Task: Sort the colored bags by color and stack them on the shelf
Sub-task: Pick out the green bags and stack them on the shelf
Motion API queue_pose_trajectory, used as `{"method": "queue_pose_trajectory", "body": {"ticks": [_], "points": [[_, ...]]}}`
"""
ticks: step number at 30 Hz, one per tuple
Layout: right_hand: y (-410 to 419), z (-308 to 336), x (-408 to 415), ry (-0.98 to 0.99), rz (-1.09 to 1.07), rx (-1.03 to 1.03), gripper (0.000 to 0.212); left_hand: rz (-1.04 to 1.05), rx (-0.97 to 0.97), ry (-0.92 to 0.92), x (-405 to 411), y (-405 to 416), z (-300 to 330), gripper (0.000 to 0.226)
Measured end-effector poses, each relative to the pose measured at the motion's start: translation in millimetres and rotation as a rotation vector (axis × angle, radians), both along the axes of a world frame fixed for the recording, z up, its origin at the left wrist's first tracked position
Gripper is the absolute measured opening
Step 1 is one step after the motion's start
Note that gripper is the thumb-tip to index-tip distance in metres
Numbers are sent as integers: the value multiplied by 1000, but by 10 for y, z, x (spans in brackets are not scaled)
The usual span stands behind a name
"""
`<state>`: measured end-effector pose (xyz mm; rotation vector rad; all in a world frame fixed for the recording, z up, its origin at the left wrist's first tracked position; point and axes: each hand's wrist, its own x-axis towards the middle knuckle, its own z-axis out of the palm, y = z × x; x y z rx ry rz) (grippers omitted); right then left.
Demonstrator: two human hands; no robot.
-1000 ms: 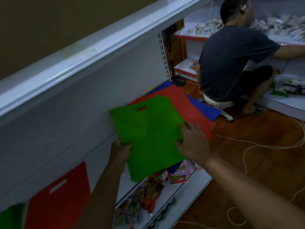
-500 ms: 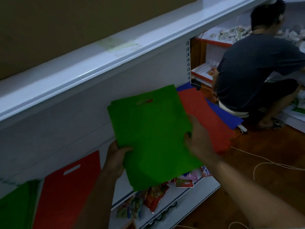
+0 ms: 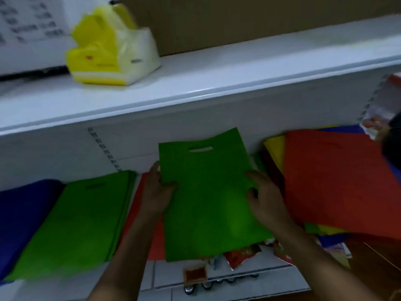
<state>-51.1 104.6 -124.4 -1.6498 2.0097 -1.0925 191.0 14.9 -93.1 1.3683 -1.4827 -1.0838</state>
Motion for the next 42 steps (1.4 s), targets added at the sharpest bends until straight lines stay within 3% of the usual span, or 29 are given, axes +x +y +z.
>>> {"method": "queue_pose_trajectory", "body": {"ticks": [2,8,14,23,28,32,38,42], "points": [[-117,12,362,11,35,11,53,53,-23,4,340,-46,33,81],[-477,65,1439,-15,143,104,61,147,-41,-249,1480,-316,19,63],[-764,54,2456,28,185,169,63,183,33,-322,2522,-606,-105,51],[-989,-149,3508,92,232,283,60,208,37,-506,3622,-901,-353,56],[-1052,-294,3854,178,262,367,61,174,63,-604,3864,-975,-610,51],[-1059,-456,3976,378,293,506,64,75,156,-662,3919,-1044,-803,24],[-1000,-527,3938,407,304,532,62,-16,159,-769,3880,-1010,-853,19],[-981,-443,3820,381,259,425,67,4,106,-655,3776,-947,-706,51]]}}
